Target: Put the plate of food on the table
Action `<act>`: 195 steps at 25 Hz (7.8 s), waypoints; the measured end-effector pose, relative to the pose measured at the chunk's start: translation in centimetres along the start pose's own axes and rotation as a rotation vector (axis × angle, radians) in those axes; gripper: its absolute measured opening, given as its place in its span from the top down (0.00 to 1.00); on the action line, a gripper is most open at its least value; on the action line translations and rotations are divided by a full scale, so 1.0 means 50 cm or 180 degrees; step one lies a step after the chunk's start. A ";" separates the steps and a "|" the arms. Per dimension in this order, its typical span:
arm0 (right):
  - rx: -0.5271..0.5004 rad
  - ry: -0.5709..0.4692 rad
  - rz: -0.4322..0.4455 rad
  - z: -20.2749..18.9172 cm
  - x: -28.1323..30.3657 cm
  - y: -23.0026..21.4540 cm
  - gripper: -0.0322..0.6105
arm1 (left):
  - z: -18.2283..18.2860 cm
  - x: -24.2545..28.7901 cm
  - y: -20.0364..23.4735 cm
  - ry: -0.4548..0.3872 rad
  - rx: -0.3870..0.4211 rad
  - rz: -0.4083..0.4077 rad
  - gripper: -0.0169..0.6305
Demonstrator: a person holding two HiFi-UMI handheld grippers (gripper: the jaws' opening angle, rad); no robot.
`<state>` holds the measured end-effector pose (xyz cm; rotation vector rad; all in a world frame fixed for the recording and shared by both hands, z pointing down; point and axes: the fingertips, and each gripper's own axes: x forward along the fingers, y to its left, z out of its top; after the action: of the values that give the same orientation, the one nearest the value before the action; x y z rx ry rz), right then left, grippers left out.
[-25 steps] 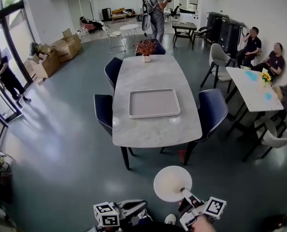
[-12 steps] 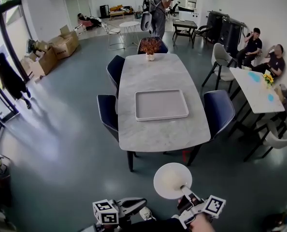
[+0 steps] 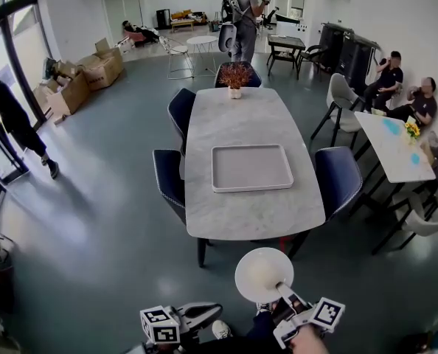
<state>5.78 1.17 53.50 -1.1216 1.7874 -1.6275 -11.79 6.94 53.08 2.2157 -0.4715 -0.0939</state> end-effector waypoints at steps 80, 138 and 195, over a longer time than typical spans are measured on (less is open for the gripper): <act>0.0189 0.0454 -0.1208 0.609 0.889 -0.394 0.92 | 0.204 0.173 0.244 -0.1044 -0.0592 0.1585 0.96; -0.1044 0.0719 -0.0660 0.504 0.686 -0.142 0.94 | 0.201 0.118 0.179 -0.0843 -0.0279 0.1110 0.96; -0.1645 0.1204 0.0084 -0.243 -0.079 0.017 0.94 | -0.069 0.001 -0.091 0.0021 0.0117 -0.0094 0.96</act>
<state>-1.88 11.40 54.23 -1.0303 2.5605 -1.4723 -9.57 12.05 51.84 2.2588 -0.4403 -0.0942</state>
